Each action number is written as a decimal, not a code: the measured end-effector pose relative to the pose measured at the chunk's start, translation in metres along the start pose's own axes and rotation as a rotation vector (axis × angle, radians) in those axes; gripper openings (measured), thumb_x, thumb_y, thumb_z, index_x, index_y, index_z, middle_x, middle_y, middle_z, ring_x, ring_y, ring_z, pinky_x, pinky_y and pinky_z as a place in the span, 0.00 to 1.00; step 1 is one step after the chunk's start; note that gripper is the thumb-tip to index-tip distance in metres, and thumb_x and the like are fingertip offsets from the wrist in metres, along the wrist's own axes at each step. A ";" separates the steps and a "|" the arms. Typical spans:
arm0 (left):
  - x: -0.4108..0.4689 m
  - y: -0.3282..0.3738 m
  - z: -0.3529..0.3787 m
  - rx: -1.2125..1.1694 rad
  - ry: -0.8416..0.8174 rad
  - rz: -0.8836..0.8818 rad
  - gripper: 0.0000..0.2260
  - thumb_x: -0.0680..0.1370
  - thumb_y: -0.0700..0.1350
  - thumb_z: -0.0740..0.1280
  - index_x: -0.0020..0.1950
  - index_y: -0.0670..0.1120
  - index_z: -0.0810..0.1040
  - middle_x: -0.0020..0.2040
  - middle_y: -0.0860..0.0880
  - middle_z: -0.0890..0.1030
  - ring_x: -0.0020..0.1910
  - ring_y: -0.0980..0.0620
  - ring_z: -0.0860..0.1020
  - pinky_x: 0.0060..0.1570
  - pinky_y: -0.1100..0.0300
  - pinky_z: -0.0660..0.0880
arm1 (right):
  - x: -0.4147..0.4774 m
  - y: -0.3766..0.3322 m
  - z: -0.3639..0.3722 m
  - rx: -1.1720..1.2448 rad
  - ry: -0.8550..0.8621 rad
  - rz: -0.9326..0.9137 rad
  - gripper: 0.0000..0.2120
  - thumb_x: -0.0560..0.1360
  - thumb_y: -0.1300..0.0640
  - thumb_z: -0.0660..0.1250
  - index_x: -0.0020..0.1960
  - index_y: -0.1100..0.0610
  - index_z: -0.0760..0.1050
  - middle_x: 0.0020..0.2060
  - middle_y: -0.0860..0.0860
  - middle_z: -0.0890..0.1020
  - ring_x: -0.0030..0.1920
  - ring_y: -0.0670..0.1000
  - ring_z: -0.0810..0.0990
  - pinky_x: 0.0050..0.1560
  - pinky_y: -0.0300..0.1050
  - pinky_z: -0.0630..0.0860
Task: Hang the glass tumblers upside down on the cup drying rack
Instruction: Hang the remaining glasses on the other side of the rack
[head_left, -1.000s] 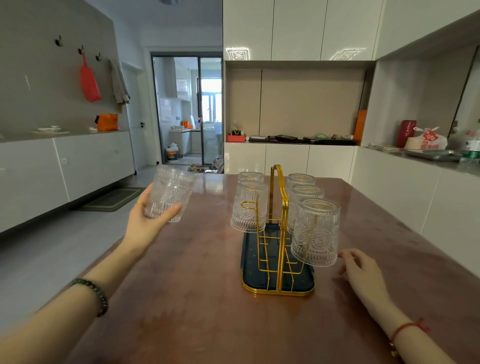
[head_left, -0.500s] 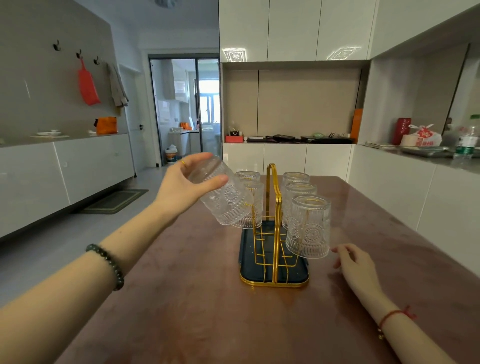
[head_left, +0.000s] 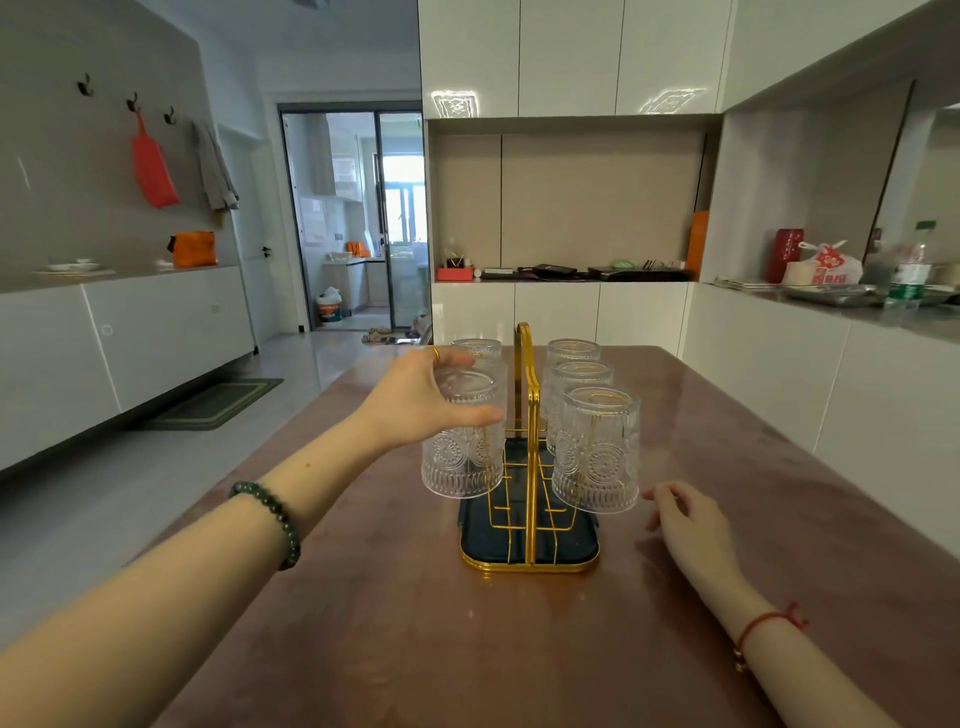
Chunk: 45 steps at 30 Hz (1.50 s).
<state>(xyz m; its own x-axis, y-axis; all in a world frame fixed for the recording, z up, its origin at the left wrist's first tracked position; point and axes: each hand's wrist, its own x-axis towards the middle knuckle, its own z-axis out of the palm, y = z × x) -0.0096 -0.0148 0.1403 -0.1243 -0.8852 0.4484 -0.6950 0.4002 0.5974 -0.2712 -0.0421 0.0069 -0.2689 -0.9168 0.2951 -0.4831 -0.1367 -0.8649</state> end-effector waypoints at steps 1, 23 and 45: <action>-0.001 -0.002 0.002 -0.006 -0.014 -0.007 0.33 0.65 0.48 0.77 0.66 0.42 0.71 0.66 0.47 0.76 0.56 0.59 0.73 0.57 0.66 0.67 | 0.000 0.000 0.000 -0.001 0.003 -0.001 0.12 0.79 0.60 0.55 0.48 0.62 0.77 0.31 0.56 0.76 0.28 0.49 0.73 0.19 0.29 0.66; -0.025 -0.019 0.018 -0.161 0.036 -0.097 0.47 0.64 0.54 0.74 0.76 0.45 0.52 0.74 0.49 0.65 0.71 0.51 0.65 0.67 0.60 0.61 | -0.012 -0.043 -0.016 0.347 0.153 -0.213 0.17 0.75 0.55 0.64 0.62 0.56 0.68 0.47 0.49 0.76 0.46 0.49 0.75 0.46 0.34 0.72; -0.052 -0.035 0.041 -0.319 0.060 -0.218 0.46 0.57 0.67 0.71 0.70 0.47 0.65 0.66 0.52 0.75 0.66 0.52 0.73 0.69 0.49 0.68 | -0.025 -0.106 -0.011 0.185 -0.121 -0.220 0.51 0.65 0.57 0.76 0.75 0.47 0.45 0.74 0.48 0.58 0.72 0.52 0.59 0.68 0.54 0.62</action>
<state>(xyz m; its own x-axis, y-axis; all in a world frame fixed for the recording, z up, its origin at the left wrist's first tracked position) -0.0079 0.0071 0.0689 0.0499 -0.9458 0.3208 -0.4446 0.2666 0.8551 -0.2226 -0.0009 0.0960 -0.0678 -0.8942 0.4425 -0.3558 -0.3927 -0.8480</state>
